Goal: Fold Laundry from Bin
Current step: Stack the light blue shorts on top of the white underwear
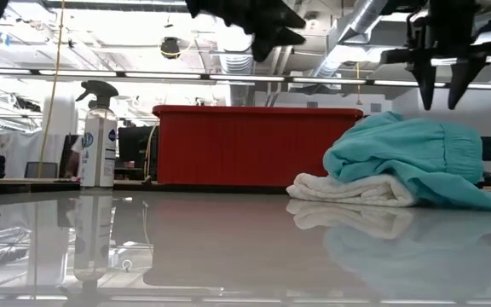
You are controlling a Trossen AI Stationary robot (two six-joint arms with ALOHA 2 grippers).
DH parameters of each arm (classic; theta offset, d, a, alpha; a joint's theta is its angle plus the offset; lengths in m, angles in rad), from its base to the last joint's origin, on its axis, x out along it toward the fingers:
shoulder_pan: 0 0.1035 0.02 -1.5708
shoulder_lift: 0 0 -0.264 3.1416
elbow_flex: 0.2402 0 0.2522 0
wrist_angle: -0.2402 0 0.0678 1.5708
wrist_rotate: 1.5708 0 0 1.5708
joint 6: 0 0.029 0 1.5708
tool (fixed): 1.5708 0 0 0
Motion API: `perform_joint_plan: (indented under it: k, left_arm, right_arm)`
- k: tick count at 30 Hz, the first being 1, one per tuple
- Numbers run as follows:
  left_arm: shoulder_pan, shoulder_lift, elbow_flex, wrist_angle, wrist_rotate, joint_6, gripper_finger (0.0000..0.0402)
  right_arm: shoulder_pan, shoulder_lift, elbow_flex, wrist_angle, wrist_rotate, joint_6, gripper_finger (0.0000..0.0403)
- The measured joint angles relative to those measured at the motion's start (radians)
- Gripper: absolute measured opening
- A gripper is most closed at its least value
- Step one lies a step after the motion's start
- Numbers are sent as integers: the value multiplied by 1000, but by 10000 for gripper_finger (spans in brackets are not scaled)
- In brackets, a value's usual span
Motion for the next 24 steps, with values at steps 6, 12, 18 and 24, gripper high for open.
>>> perform_joint_plan:
  k: [6, 12, 18, 24]
  left_arm:
    - [0, 116, 0, 220, -18, -49, 149]
    - [-2, 208, 3, 291, -36, -78, 149]
    - [-2, 219, 6, 291, -32, -118, 149]
    - [-2, 219, 6, 284, 14, -162, 149]
  right_arm:
    - [-63, -2, 0, 8, 123, 15, 180]
    - [-239, 7, -1, 81, 181, -58, 183]
    - [-436, 7, -1, 239, 189, -193, 189]
    - [-575, 25, -1, 360, 36, -271, 189]
